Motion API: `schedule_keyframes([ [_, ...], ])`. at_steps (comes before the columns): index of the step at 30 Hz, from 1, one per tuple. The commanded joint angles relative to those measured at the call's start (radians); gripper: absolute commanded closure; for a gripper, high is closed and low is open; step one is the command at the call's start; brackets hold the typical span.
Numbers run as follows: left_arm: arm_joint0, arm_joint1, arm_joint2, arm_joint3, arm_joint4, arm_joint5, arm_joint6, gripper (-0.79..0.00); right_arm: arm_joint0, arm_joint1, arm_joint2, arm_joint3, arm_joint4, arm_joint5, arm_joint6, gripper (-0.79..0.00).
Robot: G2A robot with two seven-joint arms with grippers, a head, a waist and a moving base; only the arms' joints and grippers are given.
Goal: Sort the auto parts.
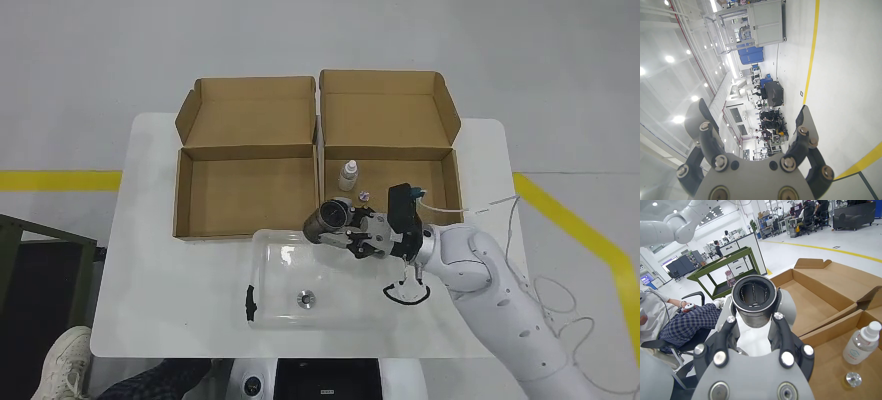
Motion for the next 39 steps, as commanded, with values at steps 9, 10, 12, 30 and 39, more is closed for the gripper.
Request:
schedule_keyframes([
  [9, 0.000, 0.000, 0.000, 0.000, 0.000, 0.000, 0.000, -0.785, 0.005, -0.006, 0.005, 0.028, 0.019, -0.010, -0.061, 0.000],
  [10, 0.000, 0.000, 0.000, 0.000, 0.000, 0.000, 0.000, -0.785, 0.007, -0.007, 0.006, 0.032, 0.022, -0.010, -0.064, 0.000],
  [12, 0.000, 0.000, 0.000, 0.000, 0.000, 0.000, 0.000, -0.785, 0.012, -0.008, 0.006, 0.038, 0.024, -0.009, -0.067, 0.000],
  [30, 0.000, 0.000, 0.000, 0.000, 0.000, 0.000, 0.000, -0.785, 0.110, -0.048, -0.097, 0.053, -0.168, 0.216, -0.035, 0.000],
  [39, 0.000, 0.000, 0.000, 0.000, 0.000, 0.000, 0.000, -0.785, 0.157, -0.058, -0.125, 0.016, -0.284, 0.248, 0.013, 0.000],
])
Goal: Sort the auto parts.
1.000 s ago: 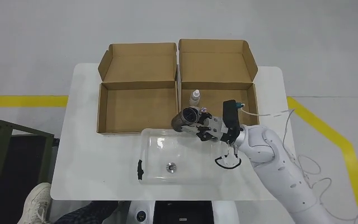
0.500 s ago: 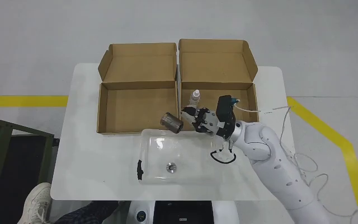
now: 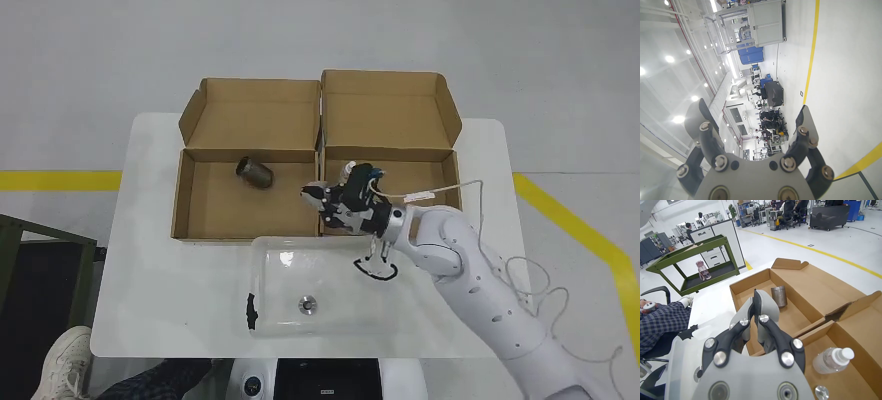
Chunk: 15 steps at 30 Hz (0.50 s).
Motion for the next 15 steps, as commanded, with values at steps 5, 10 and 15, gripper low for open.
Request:
schedule_keyframes([
  [5, 0.000, 0.000, 0.000, 0.000, 0.000, 0.000, 0.000, -0.785, -0.016, 0.009, 0.008, -0.057, -0.064, -0.021, 0.089, 0.000],
  [10, 0.000, 0.000, 0.000, 0.000, 0.000, 0.000, 0.000, -0.785, -0.043, 0.019, 0.017, -0.119, -0.106, -0.060, 0.163, -0.012],
  [15, 0.000, 0.000, 0.000, 0.000, 0.000, 0.000, 0.000, -0.785, -0.077, 0.031, 0.030, -0.194, -0.124, -0.099, 0.232, -0.120],
])
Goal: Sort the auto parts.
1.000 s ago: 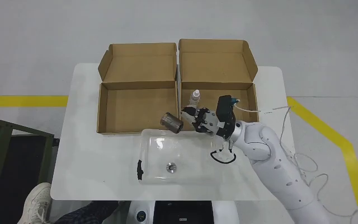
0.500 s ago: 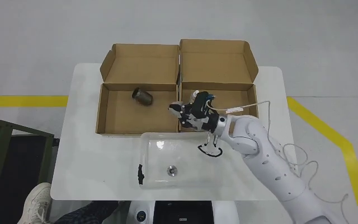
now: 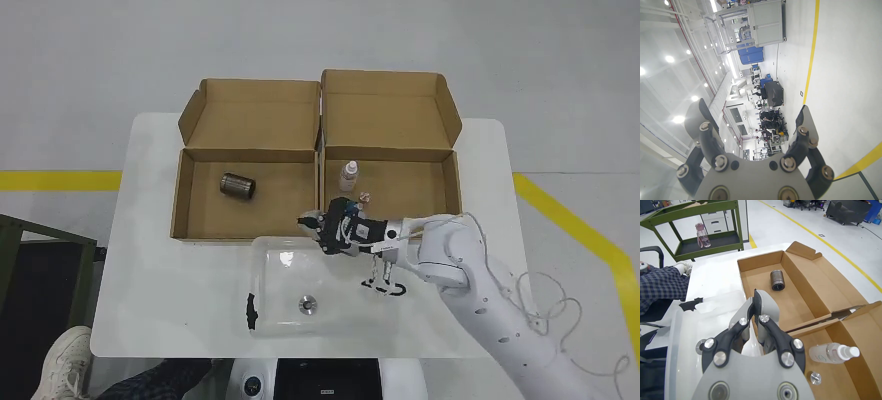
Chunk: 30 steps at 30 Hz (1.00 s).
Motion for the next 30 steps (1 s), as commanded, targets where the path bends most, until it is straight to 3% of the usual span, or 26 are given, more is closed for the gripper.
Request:
schedule_keyframes([
  [1, 0.000, 0.000, 0.000, 0.000, 0.000, 0.000, 0.000, -0.785, -0.013, 0.005, 0.006, -0.030, -0.006, -0.017, 0.028, -0.135],
  [5, 0.000, 0.000, 0.000, 0.000, 0.000, 0.000, 0.000, -0.785, -0.040, 0.015, 0.013, -0.086, -0.022, -0.051, 0.081, -0.262],
  [7, 0.000, 0.000, 0.000, 0.000, 0.000, 0.000, 0.000, -0.785, -0.052, 0.019, 0.016, -0.106, -0.029, -0.065, 0.107, -0.280],
  [18, 0.000, 0.000, 0.000, 0.000, 0.000, 0.000, 0.000, -0.785, -0.085, 0.040, -0.011, -0.150, -0.032, -0.166, 0.265, -0.342],
  [30, 0.000, 0.000, 0.000, 0.000, 0.000, 0.000, 0.000, -0.785, -0.095, 0.049, -0.068, -0.133, -0.064, -0.172, 0.348, -0.372],
])
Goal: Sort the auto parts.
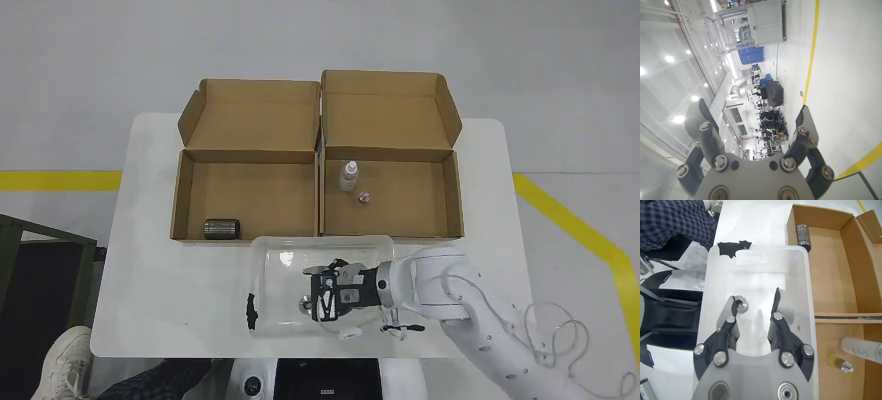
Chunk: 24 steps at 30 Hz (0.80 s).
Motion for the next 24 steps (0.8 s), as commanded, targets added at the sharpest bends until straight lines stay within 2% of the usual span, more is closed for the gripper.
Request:
schedule_keyframes([
  [1, 0.000, 0.000, 0.000, 0.000, 0.000, 0.000, 0.000, -0.785, 0.002, 0.000, -0.014, 0.005, -0.020, 0.010, 0.016, -0.379],
  [3, 0.000, 0.000, 0.000, 0.000, 0.000, 0.000, 0.000, -0.785, 0.005, -0.001, -0.026, 0.009, -0.035, 0.020, 0.023, -0.391],
  [6, 0.000, 0.000, 0.000, 0.000, 0.000, 0.000, 0.000, -0.785, 0.012, -0.003, -0.048, 0.023, -0.058, 0.031, 0.032, -0.489],
  [14, 0.000, 0.000, 0.000, 0.000, 0.000, 0.000, 0.000, -0.785, 0.030, -0.008, -0.095, 0.049, -0.072, 0.041, 0.034, -0.570],
  [19, 0.000, 0.000, 0.000, 0.000, 0.000, 0.000, 0.000, -0.785, 0.052, -0.014, -0.125, 0.088, -0.071, 0.054, 0.034, -0.579],
  [24, 0.000, 0.000, 0.000, 0.000, 0.000, 0.000, 0.000, -0.785, 0.073, -0.022, -0.156, 0.127, -0.063, 0.060, 0.033, -0.625],
])
